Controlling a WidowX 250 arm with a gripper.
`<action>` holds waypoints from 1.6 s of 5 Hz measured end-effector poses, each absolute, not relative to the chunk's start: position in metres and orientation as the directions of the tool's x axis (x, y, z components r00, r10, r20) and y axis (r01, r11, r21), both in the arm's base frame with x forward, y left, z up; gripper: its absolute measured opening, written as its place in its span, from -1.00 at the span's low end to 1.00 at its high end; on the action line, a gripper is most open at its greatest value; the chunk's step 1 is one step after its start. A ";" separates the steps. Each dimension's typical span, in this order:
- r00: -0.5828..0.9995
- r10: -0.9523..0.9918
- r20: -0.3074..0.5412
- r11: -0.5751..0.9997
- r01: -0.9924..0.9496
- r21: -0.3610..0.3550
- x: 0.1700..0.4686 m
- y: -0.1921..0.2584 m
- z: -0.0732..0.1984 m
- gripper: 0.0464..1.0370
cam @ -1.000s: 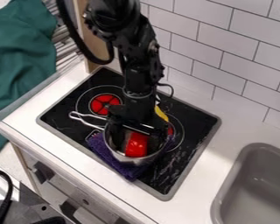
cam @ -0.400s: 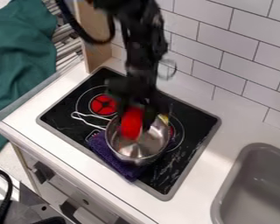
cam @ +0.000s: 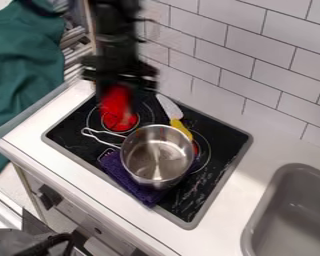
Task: Saco el objeto rojo de la olla plateada y lo puso en el lado izquierdo de la estufa.
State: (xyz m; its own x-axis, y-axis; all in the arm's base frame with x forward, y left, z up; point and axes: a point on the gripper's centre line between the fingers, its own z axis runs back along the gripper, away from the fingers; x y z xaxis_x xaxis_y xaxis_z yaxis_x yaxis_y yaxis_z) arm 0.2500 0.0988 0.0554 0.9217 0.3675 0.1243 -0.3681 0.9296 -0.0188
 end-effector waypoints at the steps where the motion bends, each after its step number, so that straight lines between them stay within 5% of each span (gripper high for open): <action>1: 0.908 0.403 0.119 0.915 -0.403 -0.025 0.233 0.139 0.045 -0.01; 2: 0.933 0.352 0.079 0.936 -0.352 -0.013 0.228 0.157 0.026 -0.01; 6: 0.969 0.170 0.179 0.978 -0.188 0.089 0.242 0.186 -0.022 -0.01; 7: 0.967 0.182 0.179 0.977 -0.199 0.081 0.246 0.188 -0.032 0.12; 8: 0.965 0.184 0.187 0.977 -0.200 0.072 0.253 0.189 -0.034 0.74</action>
State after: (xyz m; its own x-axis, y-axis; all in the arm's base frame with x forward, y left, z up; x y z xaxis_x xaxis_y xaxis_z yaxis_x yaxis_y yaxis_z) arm 0.2529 0.1894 -0.0341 0.9649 0.1839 0.1874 -0.2002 0.9771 0.0719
